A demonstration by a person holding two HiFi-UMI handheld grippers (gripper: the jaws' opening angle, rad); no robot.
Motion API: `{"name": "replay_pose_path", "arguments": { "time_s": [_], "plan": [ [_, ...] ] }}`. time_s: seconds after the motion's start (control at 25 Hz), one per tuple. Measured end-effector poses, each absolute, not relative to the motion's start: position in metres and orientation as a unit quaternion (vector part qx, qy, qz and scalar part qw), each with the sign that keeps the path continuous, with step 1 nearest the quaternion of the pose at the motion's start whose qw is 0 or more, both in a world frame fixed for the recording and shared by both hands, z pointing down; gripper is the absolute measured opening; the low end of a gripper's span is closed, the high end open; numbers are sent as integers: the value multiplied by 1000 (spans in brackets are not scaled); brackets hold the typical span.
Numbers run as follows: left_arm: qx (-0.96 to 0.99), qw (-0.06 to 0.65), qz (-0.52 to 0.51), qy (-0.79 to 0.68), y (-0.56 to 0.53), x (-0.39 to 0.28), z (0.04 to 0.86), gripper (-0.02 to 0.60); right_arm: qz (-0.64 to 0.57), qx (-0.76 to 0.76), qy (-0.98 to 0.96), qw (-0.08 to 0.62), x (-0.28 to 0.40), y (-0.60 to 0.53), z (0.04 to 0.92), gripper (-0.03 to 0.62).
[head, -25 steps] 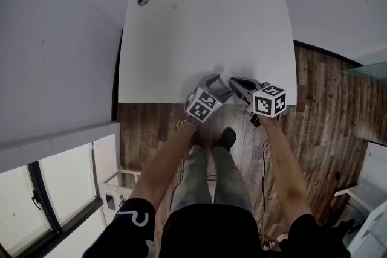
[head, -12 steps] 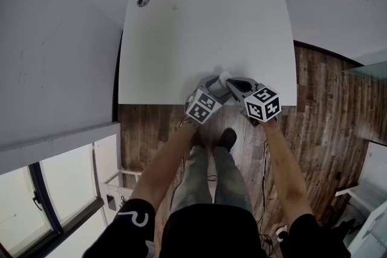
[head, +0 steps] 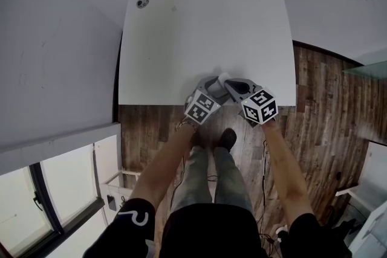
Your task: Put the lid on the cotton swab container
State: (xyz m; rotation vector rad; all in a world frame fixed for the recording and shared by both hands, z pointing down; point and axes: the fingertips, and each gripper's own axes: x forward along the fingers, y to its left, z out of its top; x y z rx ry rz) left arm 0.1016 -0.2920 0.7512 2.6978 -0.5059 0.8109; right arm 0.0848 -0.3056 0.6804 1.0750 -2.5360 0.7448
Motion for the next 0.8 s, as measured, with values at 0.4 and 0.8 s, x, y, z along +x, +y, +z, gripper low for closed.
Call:
{"name": "replay_pose_path", "arguments": {
  "time_s": [0.4, 0.8],
  "plan": [
    [927, 150, 280, -197, -275, 65, 739, 313, 259, 410, -862, 147, 93, -288, 674, 12],
    [929, 168, 188, -269, -273, 28, 650, 236, 267, 494, -818, 124, 129, -278, 626, 14]
  ]
}}
